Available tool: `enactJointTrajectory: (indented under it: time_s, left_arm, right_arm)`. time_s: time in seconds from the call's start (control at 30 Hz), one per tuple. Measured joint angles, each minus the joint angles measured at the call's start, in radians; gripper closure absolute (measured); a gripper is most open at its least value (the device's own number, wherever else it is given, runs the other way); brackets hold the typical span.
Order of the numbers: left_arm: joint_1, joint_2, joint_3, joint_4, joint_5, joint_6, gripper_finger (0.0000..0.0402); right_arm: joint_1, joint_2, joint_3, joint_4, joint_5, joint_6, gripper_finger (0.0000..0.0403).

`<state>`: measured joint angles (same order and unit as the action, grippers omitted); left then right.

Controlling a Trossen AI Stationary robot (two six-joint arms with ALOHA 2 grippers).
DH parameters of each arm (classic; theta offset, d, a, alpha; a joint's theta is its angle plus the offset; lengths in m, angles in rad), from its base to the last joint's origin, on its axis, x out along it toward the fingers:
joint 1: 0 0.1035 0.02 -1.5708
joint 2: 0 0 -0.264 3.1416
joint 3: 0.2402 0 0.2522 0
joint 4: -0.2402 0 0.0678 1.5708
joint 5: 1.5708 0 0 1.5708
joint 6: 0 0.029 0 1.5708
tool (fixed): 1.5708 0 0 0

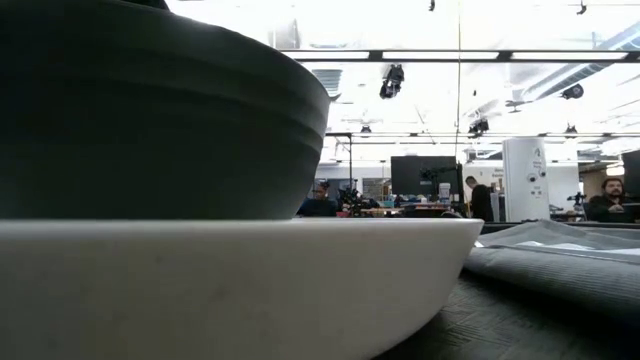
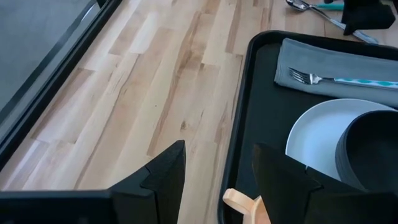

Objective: Set up tray
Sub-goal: Put the blue knife on the napkin to the right of the blue fork

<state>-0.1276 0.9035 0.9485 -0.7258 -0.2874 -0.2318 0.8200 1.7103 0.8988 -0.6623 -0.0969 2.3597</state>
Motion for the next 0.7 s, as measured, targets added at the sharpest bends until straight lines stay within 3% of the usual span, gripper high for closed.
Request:
enactJointTrajectory:
  time_s: [0.2, 0.7]
  left_arm:
    - [0.000, 0.000, 0.000, 0.004, 0.000, -0.020, 0.0236]
    - [0.000, 0.000, 0.000, 0.019, 0.000, -0.058, 0.0236]
  right_arm:
    - [-0.003, 0.004, 0.026, 0.009, 0.088, -0.043, 0.0268]
    - [-0.003, 0.002, 0.029, -0.061, 0.081, -0.142, 0.0380]
